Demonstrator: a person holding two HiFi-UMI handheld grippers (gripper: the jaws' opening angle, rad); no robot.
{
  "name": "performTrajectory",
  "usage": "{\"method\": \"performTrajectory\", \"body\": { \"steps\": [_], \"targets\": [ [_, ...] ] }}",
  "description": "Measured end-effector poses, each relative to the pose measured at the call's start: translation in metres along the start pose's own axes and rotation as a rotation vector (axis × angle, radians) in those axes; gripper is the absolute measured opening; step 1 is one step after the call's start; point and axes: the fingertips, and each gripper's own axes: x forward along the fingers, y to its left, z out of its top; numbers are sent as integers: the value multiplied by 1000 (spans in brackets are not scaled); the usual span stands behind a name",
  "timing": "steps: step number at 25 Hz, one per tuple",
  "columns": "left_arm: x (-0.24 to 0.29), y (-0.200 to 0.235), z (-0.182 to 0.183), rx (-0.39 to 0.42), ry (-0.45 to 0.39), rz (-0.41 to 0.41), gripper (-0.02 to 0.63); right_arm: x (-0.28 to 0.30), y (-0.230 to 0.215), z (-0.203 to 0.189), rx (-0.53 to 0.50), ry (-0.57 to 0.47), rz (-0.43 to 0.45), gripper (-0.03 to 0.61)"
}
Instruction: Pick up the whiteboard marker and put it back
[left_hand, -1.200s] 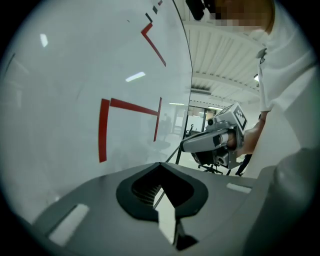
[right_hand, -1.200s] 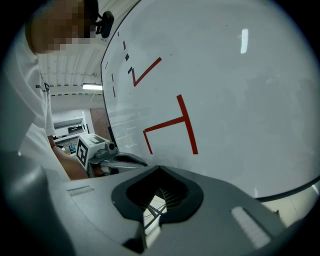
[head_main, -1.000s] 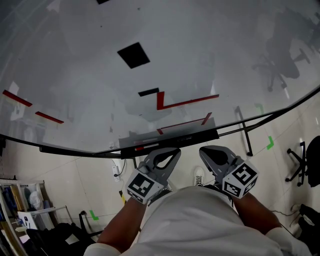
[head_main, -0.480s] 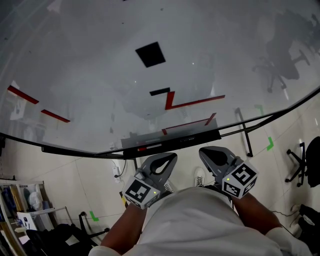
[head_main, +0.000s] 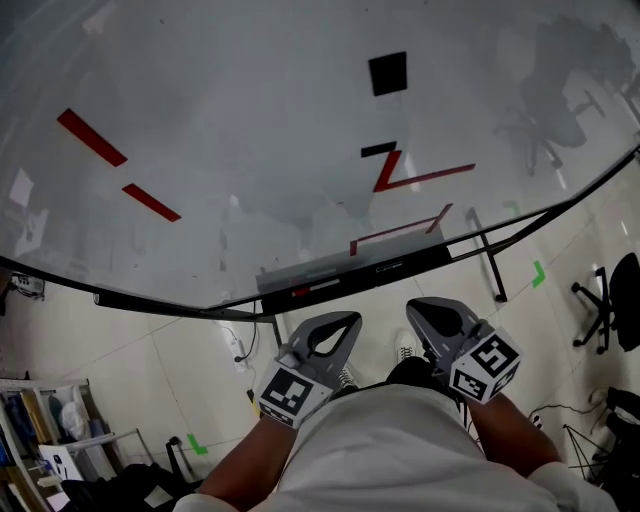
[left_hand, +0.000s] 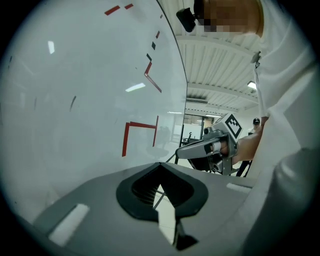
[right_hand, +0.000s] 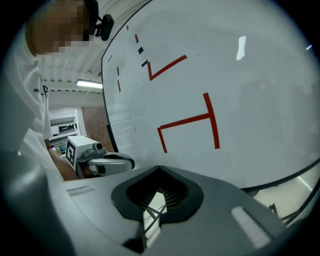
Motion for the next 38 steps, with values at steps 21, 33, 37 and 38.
{"method": "performTrajectory", "body": {
  "steps": [21, 33, 37, 38],
  "targets": [
    [-18, -109, -20, -31, -19, 181, 15, -102, 34, -22, -110, 2, 160, 2],
    [-21, -187, -31, -115, -19, 283, 15, -171, 36, -43, -123, -5, 244, 2],
    [-23, -185, -31, -123, -3, 257, 16, -169, 41, -42, -107, -18, 225, 2],
    [-25, -183, -29, -120, 2, 249, 16, -168, 43, -42, -102, -20, 216, 2]
  ]
}}
